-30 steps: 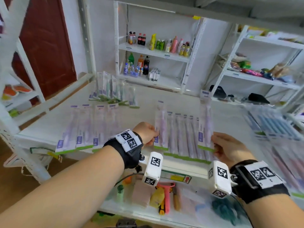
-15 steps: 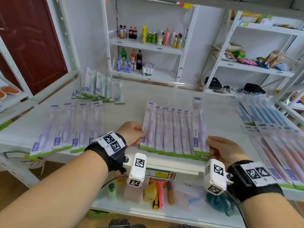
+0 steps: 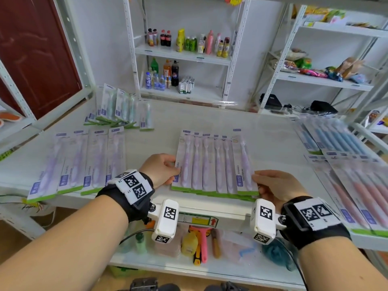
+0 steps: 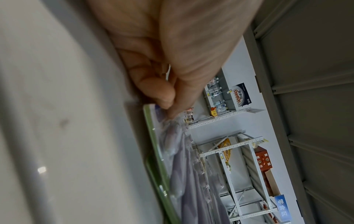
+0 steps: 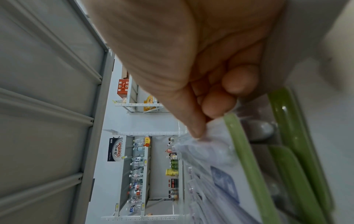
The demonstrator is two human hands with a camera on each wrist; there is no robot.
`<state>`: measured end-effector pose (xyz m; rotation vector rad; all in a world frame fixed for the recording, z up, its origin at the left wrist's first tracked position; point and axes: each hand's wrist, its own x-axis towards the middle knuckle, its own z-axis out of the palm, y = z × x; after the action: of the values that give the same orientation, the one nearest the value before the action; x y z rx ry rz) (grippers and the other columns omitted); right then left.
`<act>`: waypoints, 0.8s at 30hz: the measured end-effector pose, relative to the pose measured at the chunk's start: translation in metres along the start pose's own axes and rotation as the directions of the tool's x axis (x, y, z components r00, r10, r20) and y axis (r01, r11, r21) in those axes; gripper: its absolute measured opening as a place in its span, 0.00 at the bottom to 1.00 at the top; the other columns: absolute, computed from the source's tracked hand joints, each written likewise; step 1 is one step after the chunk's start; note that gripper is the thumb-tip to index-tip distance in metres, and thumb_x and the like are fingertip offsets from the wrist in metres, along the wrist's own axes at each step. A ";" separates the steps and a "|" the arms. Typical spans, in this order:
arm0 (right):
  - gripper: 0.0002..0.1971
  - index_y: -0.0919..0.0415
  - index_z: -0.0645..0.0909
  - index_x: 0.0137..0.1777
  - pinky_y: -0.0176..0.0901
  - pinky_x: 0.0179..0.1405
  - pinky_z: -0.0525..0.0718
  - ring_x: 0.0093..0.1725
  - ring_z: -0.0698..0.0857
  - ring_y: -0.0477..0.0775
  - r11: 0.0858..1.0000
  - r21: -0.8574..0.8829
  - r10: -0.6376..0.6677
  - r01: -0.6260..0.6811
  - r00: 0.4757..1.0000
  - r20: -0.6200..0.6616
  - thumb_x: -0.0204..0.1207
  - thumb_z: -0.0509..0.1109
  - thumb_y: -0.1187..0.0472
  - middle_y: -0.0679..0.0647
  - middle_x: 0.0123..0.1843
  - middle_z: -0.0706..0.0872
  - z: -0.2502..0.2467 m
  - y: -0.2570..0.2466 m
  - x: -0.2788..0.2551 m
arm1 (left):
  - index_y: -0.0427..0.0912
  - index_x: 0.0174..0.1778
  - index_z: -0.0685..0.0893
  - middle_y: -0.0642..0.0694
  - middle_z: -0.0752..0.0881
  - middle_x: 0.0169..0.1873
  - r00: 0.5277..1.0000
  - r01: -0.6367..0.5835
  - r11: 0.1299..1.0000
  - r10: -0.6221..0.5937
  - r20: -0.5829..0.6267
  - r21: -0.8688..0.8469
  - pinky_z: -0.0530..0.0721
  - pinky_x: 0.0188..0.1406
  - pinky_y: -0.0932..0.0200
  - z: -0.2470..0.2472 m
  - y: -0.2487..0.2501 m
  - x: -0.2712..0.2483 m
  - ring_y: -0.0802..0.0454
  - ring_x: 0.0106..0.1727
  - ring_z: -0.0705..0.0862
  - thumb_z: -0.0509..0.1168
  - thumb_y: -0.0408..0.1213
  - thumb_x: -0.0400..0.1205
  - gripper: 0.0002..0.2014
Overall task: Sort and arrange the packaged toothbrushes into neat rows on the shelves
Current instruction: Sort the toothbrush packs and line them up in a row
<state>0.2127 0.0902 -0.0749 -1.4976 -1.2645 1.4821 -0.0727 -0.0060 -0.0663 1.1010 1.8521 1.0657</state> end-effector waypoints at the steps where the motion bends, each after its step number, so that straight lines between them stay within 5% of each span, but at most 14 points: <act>1: 0.02 0.62 0.89 0.41 0.55 0.39 0.84 0.21 0.76 0.53 1.000 -0.018 -0.005 0.005 1.000 0.000 0.71 0.76 0.66 0.58 0.24 0.82 0.000 0.001 0.002 | 0.39 0.64 0.81 0.47 0.82 0.29 1.000 -0.008 1.000 0.008 -0.002 0.012 0.80 0.24 0.68 0.000 0.000 0.000 0.56 0.22 0.78 0.67 0.27 0.78 0.18; 3: 0.03 0.61 0.89 0.44 0.60 0.45 0.85 0.20 0.76 0.53 0.999 -0.042 -0.015 0.015 1.000 0.008 0.70 0.76 0.64 0.58 0.23 0.82 0.000 0.003 0.003 | 0.40 0.67 0.80 0.46 0.83 0.28 1.000 -0.025 0.999 0.025 0.001 0.046 0.82 0.31 0.65 -0.001 -0.001 0.000 0.56 0.22 0.79 0.67 0.27 0.76 0.21; 7: 0.06 0.61 0.88 0.47 0.46 0.30 0.82 0.18 0.74 0.50 0.997 -0.066 -0.034 0.035 0.999 0.011 0.71 0.75 0.63 0.55 0.21 0.81 0.001 0.004 0.002 | 0.39 0.70 0.77 0.42 0.86 0.33 1.000 -0.023 0.997 0.022 0.016 0.069 0.84 0.45 0.56 -0.003 -0.004 0.003 0.52 0.28 0.81 0.68 0.29 0.76 0.24; 15: 0.02 0.58 0.89 0.40 0.42 0.25 0.77 0.17 0.73 0.48 0.987 -0.146 -0.073 0.066 0.996 -0.045 0.69 0.76 0.61 0.53 0.20 0.80 0.005 -0.001 -0.005 | 0.39 0.71 0.76 0.43 0.85 0.34 0.999 0.002 0.999 -0.003 0.033 0.036 0.83 0.33 0.62 -0.003 -0.005 0.006 0.53 0.28 0.81 0.68 0.29 0.77 0.25; 18: 0.09 0.58 0.88 0.35 0.40 0.22 0.74 0.16 0.72 0.48 0.970 -0.227 -0.100 0.084 0.993 -0.059 0.70 0.76 0.53 0.52 0.19 0.80 0.009 -0.005 -0.011 | 0.39 0.71 0.76 0.45 0.85 0.32 1.000 0.002 0.999 -0.003 0.030 0.039 0.81 0.30 0.65 -0.003 -0.005 0.006 0.55 0.25 0.81 0.68 0.28 0.77 0.25; 24: 0.10 0.56 0.86 0.40 0.34 0.17 0.71 0.13 0.72 0.41 0.923 -0.361 -0.159 0.135 0.986 -0.039 0.70 0.76 0.49 0.46 0.17 0.79 0.020 -0.013 -0.021 | 0.39 0.71 0.75 0.45 0.84 0.32 1.000 0.002 1.000 -0.003 0.030 0.031 0.81 0.30 0.65 -0.003 -0.005 0.005 0.55 0.26 0.80 0.68 0.28 0.77 0.25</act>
<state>0.1936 0.0716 -0.0584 -1.6233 -1.6330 1.1351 -0.0789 -0.0040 -0.0706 1.1259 1.8513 1.0169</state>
